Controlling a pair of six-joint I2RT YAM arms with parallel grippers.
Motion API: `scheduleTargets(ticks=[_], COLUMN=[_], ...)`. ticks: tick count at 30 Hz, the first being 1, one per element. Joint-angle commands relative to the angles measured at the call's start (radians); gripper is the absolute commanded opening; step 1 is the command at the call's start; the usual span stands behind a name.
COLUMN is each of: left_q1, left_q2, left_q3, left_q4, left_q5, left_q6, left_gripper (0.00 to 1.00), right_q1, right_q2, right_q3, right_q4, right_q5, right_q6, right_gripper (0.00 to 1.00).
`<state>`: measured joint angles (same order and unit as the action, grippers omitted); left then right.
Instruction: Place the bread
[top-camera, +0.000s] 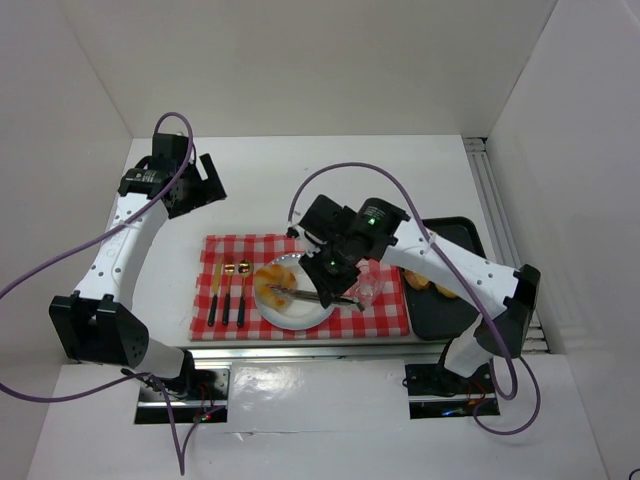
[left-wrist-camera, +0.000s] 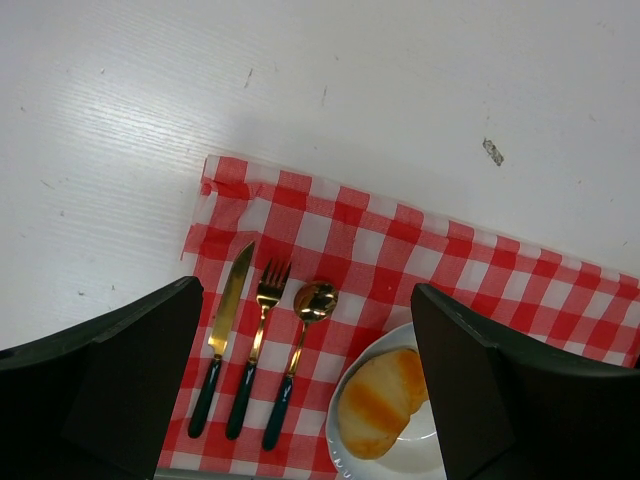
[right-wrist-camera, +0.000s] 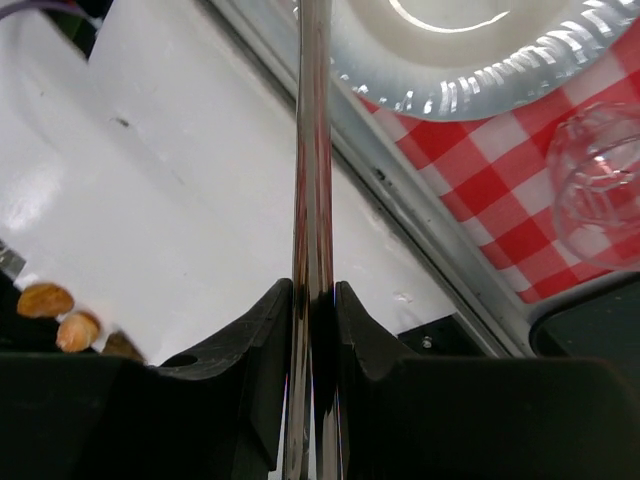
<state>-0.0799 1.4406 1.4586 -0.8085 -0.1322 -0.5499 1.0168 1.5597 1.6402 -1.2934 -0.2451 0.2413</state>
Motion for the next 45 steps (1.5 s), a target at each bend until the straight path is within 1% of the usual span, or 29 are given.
scheduleTargets(ticks=[1, 4, 5, 7, 8, 9, 10, 11, 12, 13, 15, 16, 17, 18, 19, 21, 22, 23, 28, 29, 38, 44, 45], left_q1=[0.006, 0.006, 0.006, 0.006, 0.006, 0.006, 0.006, 0.006, 0.006, 0.006, 0.006, 0.006, 0.006, 0.006, 0.006, 0.006, 0.006, 0.006, 0.006, 0.006, 0.006, 0.006, 0.006], left_q2=[-0.005, -0.005, -0.005, -0.005, -0.005, -0.005, -0.005, -0.005, -0.005, -0.005, -0.005, -0.005, -0.005, -0.005, -0.005, -0.005, -0.005, -0.005, 0.004, 0.004, 0.004, 0.004, 0.013], left_q3=[-0.004, -0.004, -0.004, -0.004, -0.004, -0.004, -0.004, -0.004, -0.004, -0.004, -0.004, -0.004, -0.004, -0.004, -0.004, -0.004, -0.004, -0.004, 0.005, 0.005, 0.005, -0.004, -0.004], left_q4=[0.019, 0.019, 0.019, 0.019, 0.019, 0.019, 0.019, 0.019, 0.019, 0.019, 0.019, 0.019, 0.019, 0.019, 0.019, 0.019, 0.019, 0.019, 0.019, 0.019, 0.019, 0.019, 0.019], left_q5=[0.013, 0.013, 0.013, 0.013, 0.013, 0.013, 0.013, 0.013, 0.013, 0.013, 0.013, 0.013, 0.013, 0.013, 0.013, 0.013, 0.013, 0.013, 0.022, 0.022, 0.022, 0.022, 0.022], left_q6=[0.016, 0.016, 0.016, 0.016, 0.016, 0.016, 0.016, 0.016, 0.016, 0.016, 0.016, 0.016, 0.016, 0.016, 0.016, 0.016, 0.016, 0.016, 0.016, 0.016, 0.016, 0.016, 0.016], left_gripper=[0.99, 0.99, 0.99, 0.99, 0.99, 0.99, 0.99, 0.99, 0.99, 0.99, 0.99, 0.99, 0.99, 0.99, 0.99, 0.99, 0.99, 0.99, 0.99, 0.99, 0.99, 0.99, 0.99], right_q1=[-0.009, -0.058, -0.072, -0.135, -0.158, -0.181, -0.228, -0.253, -0.280, -0.340, -0.407, -0.479, -0.509, -0.536, -0.590, -0.642, -0.682, -0.696, -0.732, -0.742, -0.742, -0.742, -0.742], right_q2=[-0.045, -0.072, -0.081, -0.081, -0.081, -0.072, -0.072, -0.063, -0.062, -0.087, -0.168, -0.196, -0.252, -0.277, -0.299, -0.340, -0.349, -0.363, -0.372, -0.372, -0.352, -0.343, -0.343], right_q3=[0.073, 0.096, 0.096, 0.096, 0.084, 0.084, 0.075, 0.075, 0.055, 0.006, -0.058, -0.087, -0.142, -0.166, -0.207, -0.243, -0.259, -0.288, -0.309, -0.319, -0.368, -0.378, -0.378], right_q4=[0.014, 0.060, 0.072, 0.072, 0.057, 0.045, 0.028, -0.016, -0.017, -0.017, -0.017, -0.017, -0.017, -0.017, -0.017, -0.017, -0.017, -0.017, -0.017, -0.017, -0.006, 0.003, 0.003], right_q5=[0.137, 0.211, 0.271, 0.335, 0.419, 0.458, 0.498, 0.567, 0.588, 0.598, 0.577, 0.564, 0.541, 0.529, 0.514, 0.455, 0.437, 0.406, 0.372, 0.372, 0.288, 0.288, 0.288], right_q6=[0.030, 0.061, 0.082, 0.147, 0.179, 0.243, 0.283, 0.327, 0.358, 0.406, 0.464, 0.502, 0.519, 0.530, 0.539, 0.540, 0.540, 0.540, 0.530, 0.518, 0.437, 0.437, 0.437], right_gripper=[0.04, 0.04, 0.04, 0.04, 0.04, 0.04, 0.08, 0.08, 0.08, 0.10, 0.15, 0.17, 0.19, 0.20, 0.20, 0.25, 0.25, 0.27, 0.28, 0.34, 0.35, 0.35, 0.36])
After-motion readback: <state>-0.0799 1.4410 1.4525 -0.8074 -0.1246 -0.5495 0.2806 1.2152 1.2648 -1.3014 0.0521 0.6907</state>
